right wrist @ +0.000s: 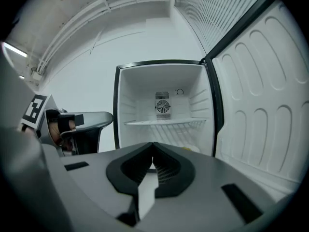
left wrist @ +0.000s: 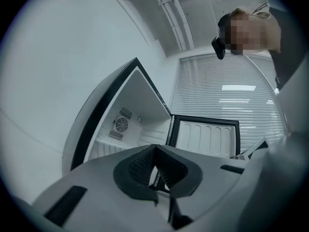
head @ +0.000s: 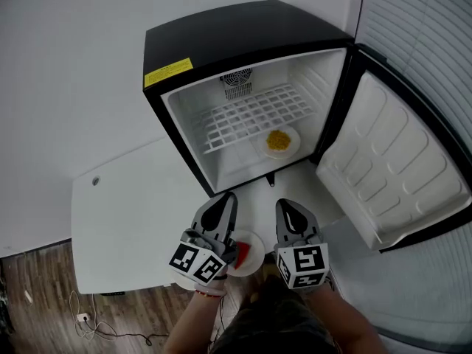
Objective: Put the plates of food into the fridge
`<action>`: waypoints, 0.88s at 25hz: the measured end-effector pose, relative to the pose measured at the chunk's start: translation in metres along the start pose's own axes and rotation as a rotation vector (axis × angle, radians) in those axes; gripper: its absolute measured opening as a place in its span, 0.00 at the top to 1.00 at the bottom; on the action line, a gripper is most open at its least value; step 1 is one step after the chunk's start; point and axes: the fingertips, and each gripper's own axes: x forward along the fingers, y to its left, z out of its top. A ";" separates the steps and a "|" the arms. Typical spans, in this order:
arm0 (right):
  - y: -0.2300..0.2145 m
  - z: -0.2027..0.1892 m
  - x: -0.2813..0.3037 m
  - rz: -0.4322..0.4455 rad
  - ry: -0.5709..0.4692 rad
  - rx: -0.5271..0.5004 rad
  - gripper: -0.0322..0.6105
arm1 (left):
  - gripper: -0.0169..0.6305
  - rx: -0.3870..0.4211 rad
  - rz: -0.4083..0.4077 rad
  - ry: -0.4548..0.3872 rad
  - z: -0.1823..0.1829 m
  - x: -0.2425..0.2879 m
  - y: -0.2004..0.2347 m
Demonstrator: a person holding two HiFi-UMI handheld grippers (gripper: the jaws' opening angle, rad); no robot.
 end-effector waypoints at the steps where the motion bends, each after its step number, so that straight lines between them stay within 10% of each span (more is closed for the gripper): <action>1: 0.004 -0.002 -0.003 0.006 0.002 0.000 0.94 | 0.96 0.001 0.009 0.004 -0.002 -0.007 0.001; 22: 0.052 -0.091 -0.076 0.068 0.151 -0.013 0.94 | 0.96 0.066 0.152 0.046 -0.045 -0.134 0.001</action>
